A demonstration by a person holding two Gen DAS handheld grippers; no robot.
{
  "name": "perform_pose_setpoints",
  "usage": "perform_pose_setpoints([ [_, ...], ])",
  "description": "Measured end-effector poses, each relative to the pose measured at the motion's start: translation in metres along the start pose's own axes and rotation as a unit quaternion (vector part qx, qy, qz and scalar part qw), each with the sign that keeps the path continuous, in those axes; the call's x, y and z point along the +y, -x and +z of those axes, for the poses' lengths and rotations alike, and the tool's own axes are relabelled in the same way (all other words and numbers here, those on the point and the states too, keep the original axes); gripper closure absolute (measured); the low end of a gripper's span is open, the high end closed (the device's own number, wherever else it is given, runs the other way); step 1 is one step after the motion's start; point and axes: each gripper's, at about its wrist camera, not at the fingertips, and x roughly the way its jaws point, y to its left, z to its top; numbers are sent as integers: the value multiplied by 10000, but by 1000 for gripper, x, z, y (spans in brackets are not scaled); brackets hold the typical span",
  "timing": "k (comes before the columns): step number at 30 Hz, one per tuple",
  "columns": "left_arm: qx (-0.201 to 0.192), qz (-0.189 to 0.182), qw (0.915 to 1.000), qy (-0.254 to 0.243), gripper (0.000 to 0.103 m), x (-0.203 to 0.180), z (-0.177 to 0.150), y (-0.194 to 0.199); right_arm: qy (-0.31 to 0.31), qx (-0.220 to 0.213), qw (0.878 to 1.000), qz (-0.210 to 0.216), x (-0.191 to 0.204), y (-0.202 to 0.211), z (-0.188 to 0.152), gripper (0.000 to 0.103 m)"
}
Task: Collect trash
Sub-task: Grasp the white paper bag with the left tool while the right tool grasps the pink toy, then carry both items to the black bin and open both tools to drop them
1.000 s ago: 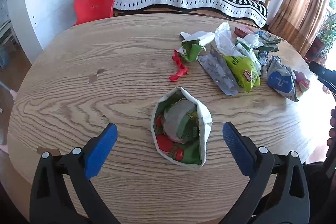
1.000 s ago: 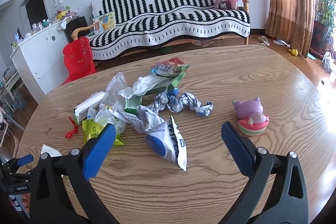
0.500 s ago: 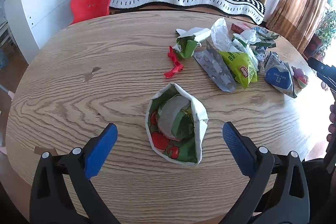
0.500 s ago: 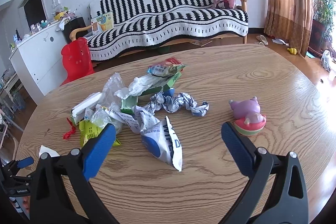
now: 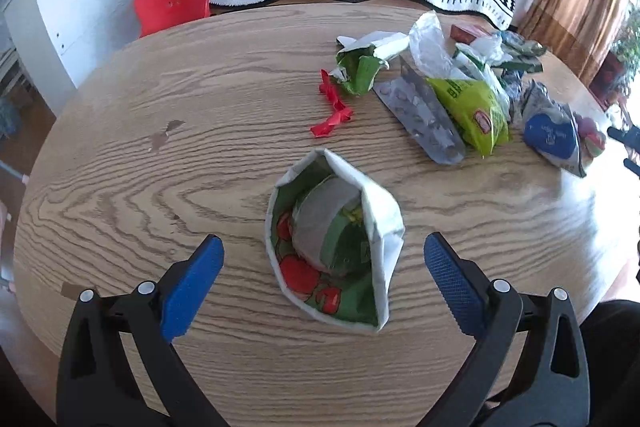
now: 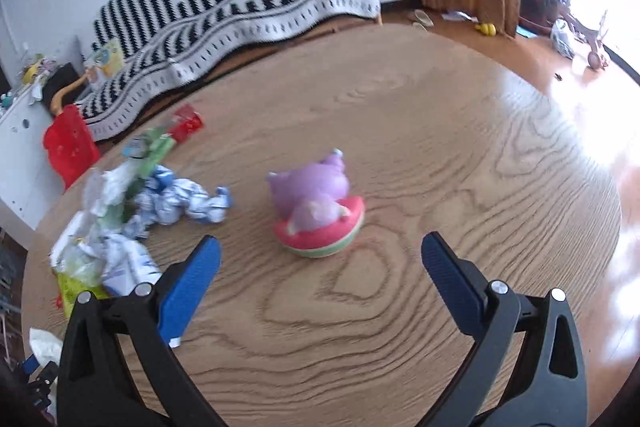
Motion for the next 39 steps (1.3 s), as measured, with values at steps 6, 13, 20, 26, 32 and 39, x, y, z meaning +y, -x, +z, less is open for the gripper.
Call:
perform_pose_setpoints([
  [6,166,-19,9995,258,6,6,11,-16,340,102,9993,-117,13,-34,11,6],
  [13,146,-72,9998,-61,40,5,19,-23,600,241,9971,-406,28,-63,15,44],
  [20,-23,-248,9995,208,45,14,19,-16,177,-204,9995,157,8,-44,21,52],
  [26,-79,-178,9991,373,45,12,22,-15,141,-148,9996,180,6,-39,12,52],
  [32,-694,-511,9963,27,45,-42,29,33,179,-959,9925,740,-11,52,4,53],
  [39,-809,-2243,9586,-1555,45,-235,2,115,214,-1330,9850,1077,-106,168,-29,52],
])
